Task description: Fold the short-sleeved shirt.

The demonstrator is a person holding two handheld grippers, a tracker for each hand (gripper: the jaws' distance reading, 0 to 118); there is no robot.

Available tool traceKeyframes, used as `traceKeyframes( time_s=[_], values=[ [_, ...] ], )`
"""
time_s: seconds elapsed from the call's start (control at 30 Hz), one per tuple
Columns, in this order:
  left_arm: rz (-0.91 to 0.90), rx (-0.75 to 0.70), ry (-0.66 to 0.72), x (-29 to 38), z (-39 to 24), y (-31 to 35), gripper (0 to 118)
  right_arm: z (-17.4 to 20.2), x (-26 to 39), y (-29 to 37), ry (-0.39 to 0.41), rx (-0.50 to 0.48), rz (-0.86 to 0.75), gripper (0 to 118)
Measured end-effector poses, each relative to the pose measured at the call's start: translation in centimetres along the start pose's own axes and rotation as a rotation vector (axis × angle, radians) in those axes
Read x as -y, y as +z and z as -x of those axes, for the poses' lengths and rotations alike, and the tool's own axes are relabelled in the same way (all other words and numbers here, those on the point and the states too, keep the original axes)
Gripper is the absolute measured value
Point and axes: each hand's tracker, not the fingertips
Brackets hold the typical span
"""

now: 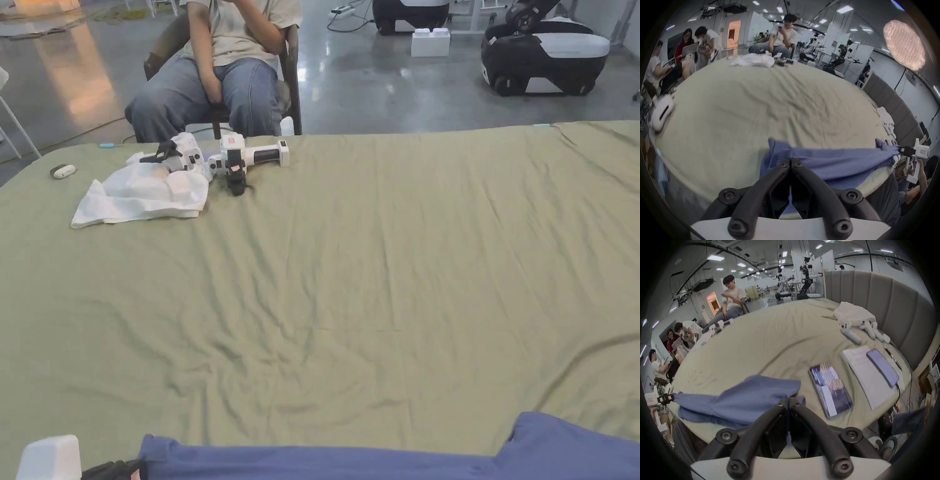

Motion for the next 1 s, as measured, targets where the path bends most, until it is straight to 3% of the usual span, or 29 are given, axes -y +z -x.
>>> traceKeyframes(
  time_s=[0.1, 0.13, 0.17, 0.2, 0.23, 0.27, 0.3, 0.5, 0.57, 0.63, 0.67, 0.7, 0.73, 0.77, 0.83, 0.9, 0.93, 1.0],
  values=[
    [0.035, 0.0, 0.044, 2.2, 1.4, -1.7, 0, 0.3, 2.0, -0.8, 0.002, 0.022, 0.011, 0],
    [0.032, 0.002, 0.05, 2.7, 1.4, -2.0, 11, 0.2, 2.2, -1.6, -0.008, 0.025, 0.018, 0],
    [0.042, 0.002, 0.057, 3.0, 1.5, -2.3, 37, 0.3, 2.7, -1.9, -0.018, 0.026, 0.017, 0],
    [0.063, -0.013, 0.045, 3.2, 1.5, -2.5, 60, 0.3, 3.0, -2.1, -0.021, 0.024, 0.017, 8],
    [0.067, -0.03, 0.02, 3.5, 1.6, -2.4, 75, 0.3, 3.1, -2.4, -0.019, 0.021, 0.021, 24],
    [0.058, -0.053, 0.003, 3.6, 1.6, -2.1, 78, 0.4, 3.3, -2.5, -0.016, 0.028, 0.018, 57],
    [0.039, -0.069, 0.006, 3.5, 1.7, -1.5, 78, 0.6, 3.3, -2.2, -0.008, 0.043, 0.008, 69],
    [-0.289, -0.116, -0.089, 2.1, -1.2, 6.3, 79, 3.3, 2.7, 3.6, 0.017, -0.034, -0.234, 69],
    [-0.398, -0.223, -0.162, 1.8, -3.5, 9.1, 79, 4.3, 2.6, 6.4, 0.06, -0.059, -0.369, 72],
    [-0.507, -0.241, -0.202, 2.2, -5.3, 11.6, 80, 5.4, 2.7, 8.5, 0.077, -0.065, -0.505, 83],
    [-0.557, -0.249, -0.207, 2.3, -6.1, 12.7, 80, 5.8, 2.7, 8.7, 0.074, -0.09, -0.54, 100],
    [-0.603, -0.243, -0.208, 2.6, -6.6, 13.2, 80, 6.1, 2.6, 8.8, 0.065, -0.11, -0.542, 112],
    [-0.641, -0.23, -0.211, 3.1, -7.3, 13.6, 80, 6.5, 2.3, 9.0, 0.055, -0.111, -0.486, 116],
    [-0.658, -0.227, -0.206, 3.3, -7.8, 13.8, 80, 6.7, 2.3, 8.7, 0.05, -0.13, -0.426, 112],
    [-0.664, -0.206, -0.179, 3.4, -8.4, 14.3, 79, 7.3, 2.9, 8.8, 0.053, -0.123, -0.479, 99],
    [-0.654, -0.168, -0.156, 3.2, -9.0, 14.6, 75, 8.7, 2.7, 9.5, 0.079, -0.099, -0.477, 71],
    [-0.659, -0.149, -0.157, 3.2, -9.4, 15.1, 70, 9.1, 2.8, 9.6, 0.112, -0.096, -0.482, 59],
    [-0.677, -0.12, -0.172, 3.1, -10.0, 15.9, 37, 9.9, 2.5, 10.3, 0.171, -0.108, -0.504, 40]
  ],
)
